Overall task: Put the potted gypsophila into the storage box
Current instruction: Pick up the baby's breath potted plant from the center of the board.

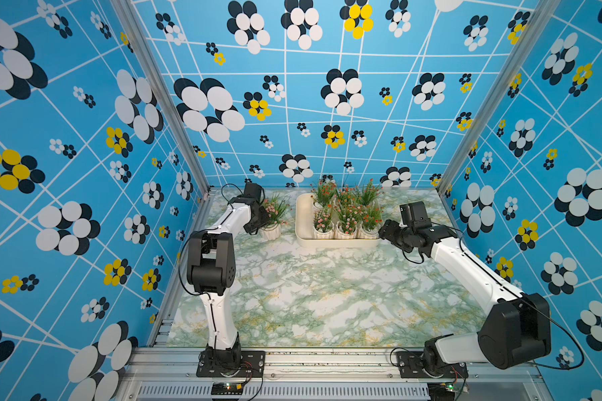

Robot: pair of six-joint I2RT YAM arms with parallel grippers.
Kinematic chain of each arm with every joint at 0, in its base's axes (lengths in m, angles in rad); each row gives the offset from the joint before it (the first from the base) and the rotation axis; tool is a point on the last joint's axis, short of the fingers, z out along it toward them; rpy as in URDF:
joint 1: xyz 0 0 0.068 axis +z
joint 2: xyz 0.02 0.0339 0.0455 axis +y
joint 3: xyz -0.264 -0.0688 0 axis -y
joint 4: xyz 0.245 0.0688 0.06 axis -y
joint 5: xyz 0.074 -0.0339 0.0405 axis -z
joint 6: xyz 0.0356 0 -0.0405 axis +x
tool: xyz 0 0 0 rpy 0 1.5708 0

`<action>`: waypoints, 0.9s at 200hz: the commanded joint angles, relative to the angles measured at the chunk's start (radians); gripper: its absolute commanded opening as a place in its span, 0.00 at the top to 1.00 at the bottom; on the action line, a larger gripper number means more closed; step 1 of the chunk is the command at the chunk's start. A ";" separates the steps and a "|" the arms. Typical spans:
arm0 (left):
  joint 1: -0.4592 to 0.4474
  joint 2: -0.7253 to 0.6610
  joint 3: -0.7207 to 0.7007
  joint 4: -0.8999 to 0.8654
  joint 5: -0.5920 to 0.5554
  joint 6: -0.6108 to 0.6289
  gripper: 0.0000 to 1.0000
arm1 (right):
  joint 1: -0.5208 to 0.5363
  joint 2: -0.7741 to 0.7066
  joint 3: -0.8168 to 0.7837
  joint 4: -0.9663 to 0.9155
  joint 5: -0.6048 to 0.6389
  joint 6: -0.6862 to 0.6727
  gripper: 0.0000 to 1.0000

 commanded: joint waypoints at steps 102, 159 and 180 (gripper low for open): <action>-0.022 0.031 0.035 -0.095 0.026 0.052 1.00 | -0.019 -0.016 -0.016 -0.057 -0.016 -0.027 0.26; -0.041 -0.049 0.082 -0.169 0.032 0.103 1.00 | -0.026 -0.017 0.003 -0.081 -0.018 -0.039 0.26; -0.051 -0.089 0.105 -0.199 0.029 0.120 1.00 | -0.032 -0.017 0.015 -0.094 -0.021 -0.047 0.25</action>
